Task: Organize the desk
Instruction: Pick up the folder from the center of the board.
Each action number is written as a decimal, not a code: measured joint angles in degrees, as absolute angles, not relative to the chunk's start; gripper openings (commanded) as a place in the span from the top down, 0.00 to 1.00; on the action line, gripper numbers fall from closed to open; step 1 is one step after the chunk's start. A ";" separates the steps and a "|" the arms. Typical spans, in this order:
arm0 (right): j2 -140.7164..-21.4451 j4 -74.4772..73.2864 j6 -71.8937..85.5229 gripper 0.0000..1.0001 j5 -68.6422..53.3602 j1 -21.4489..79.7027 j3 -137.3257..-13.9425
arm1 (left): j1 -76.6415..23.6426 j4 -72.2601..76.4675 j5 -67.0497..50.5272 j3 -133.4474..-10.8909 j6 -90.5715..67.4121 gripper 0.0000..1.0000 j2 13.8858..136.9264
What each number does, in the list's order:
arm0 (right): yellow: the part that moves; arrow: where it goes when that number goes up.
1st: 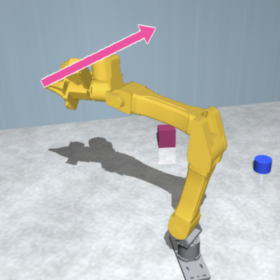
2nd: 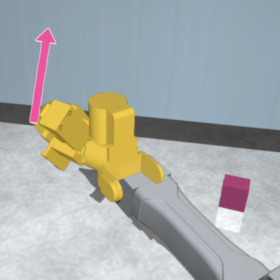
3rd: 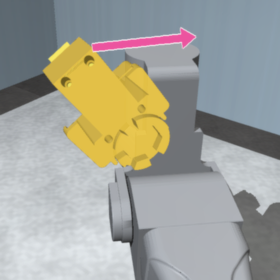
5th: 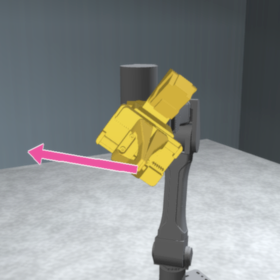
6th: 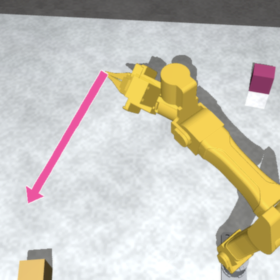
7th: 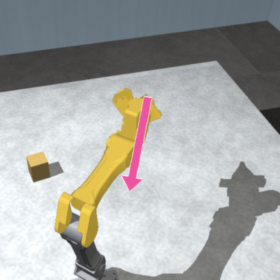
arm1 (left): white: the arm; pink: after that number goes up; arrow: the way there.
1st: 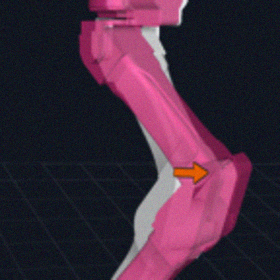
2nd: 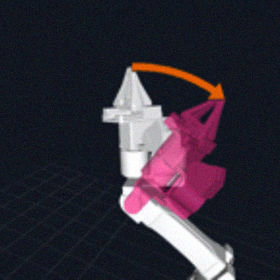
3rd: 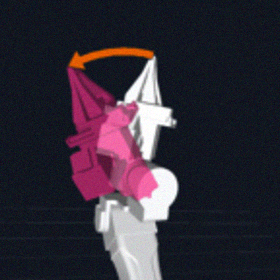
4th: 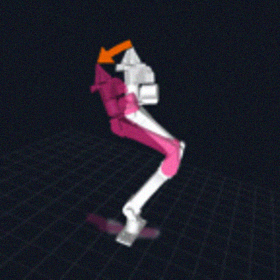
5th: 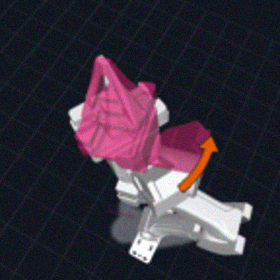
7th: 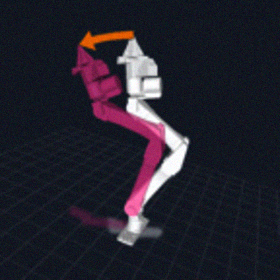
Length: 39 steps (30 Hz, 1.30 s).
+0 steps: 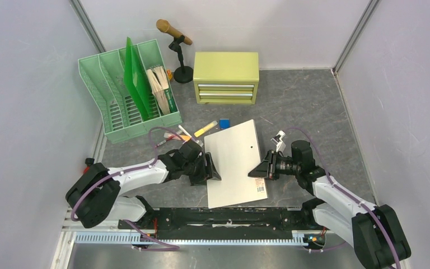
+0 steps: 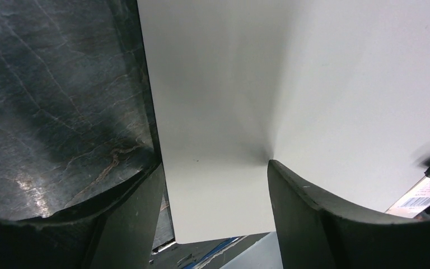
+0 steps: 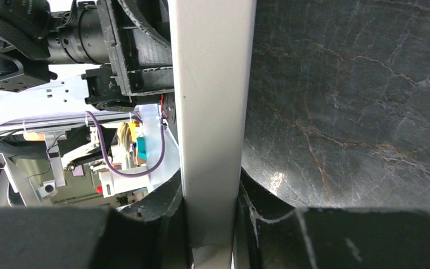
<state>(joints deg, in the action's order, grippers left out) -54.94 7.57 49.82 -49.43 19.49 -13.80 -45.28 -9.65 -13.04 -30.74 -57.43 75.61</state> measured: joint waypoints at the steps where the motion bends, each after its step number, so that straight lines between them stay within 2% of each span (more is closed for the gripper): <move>1: -54.98 7.20 49.63 0.86 -49.39 19.51 -13.80 | -45.30 -9.65 -13.08 -30.55 -57.43 0.25 75.31; 10: -55.24 3.62 48.42 0.94 -49.30 19.68 -15.25 | -45.52 -9.76 -11.97 -28.86 -57.39 0.18 68.88; 17: -56.12 -1.56 44.53 0.99 -49.25 19.88 -20.64 | -45.52 -9.87 -8.62 -28.84 -56.16 0.01 61.08; 22: -56.31 -5.28 41.71 1.00 -49.28 19.88 -24.43 | -45.45 -13.67 -4.97 -29.87 -52.80 0.00 58.59; 29: -56.34 -7.16 40.51 1.00 -49.28 19.88 -27.33 | -42.87 -22.72 -1.56 -38.39 -47.46 0.00 60.84; 39: -56.84 -9.80 39.53 1.00 -49.54 19.88 -30.28 | -27.40 -23.59 -11.73 -41.25 -45.69 0.00 63.37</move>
